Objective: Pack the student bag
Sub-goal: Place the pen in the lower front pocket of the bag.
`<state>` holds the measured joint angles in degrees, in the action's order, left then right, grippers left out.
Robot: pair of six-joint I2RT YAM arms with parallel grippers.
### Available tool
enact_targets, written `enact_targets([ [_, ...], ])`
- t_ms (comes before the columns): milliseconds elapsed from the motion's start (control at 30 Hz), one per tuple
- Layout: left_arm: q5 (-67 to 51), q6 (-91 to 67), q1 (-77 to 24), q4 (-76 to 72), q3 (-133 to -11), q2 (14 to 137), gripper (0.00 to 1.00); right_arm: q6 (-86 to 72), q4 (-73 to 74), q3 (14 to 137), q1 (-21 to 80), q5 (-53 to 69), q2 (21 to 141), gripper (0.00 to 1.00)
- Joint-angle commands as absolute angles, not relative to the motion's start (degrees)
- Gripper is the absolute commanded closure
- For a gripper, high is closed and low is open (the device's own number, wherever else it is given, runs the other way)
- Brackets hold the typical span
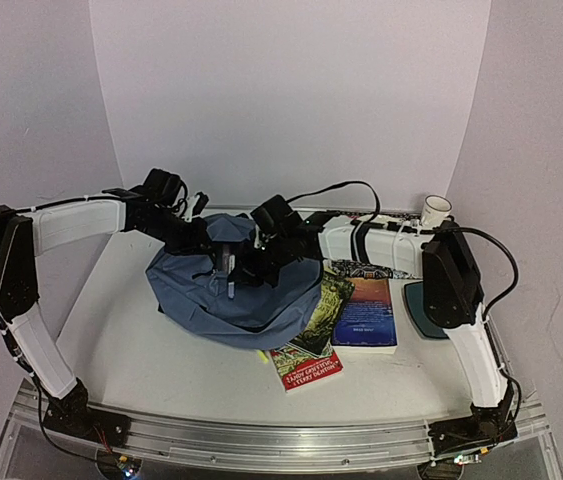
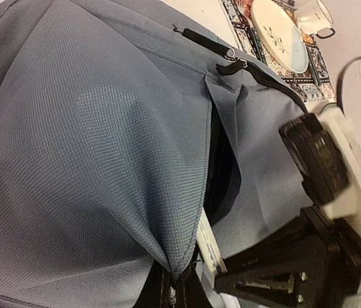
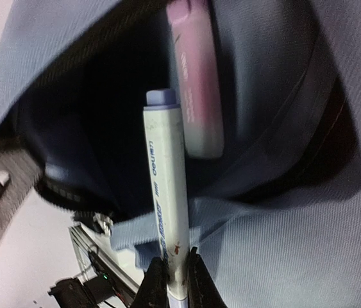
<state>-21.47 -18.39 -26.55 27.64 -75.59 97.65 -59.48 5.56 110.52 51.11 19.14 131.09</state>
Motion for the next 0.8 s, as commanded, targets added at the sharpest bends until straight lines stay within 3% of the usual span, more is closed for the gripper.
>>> enact_targets([
  [0,-24.6,-16.42,-26.76,26.1,-76.0,94.07,1.0,-64.03,0.82,113.96,49.44,19.35,133.11,1.0],
  [200,-25.22,-15.69,-26.98,26.1,-75.09,93.97,1.0,-67.03,-1.49,119.06,48.08,18.14,137.15,1.0],
  [467,-23.47,-17.14,-26.98,26.1,-75.43,94.47,1.0,-66.7,-1.85,123.02,47.64,17.86,139.03,0.72],
  [767,-22.01,-18.88,-26.98,26.13,-76.55,96.52,1.0,-60.03,-1.59,116.17,47.69,19.29,131.9,0.66],
])
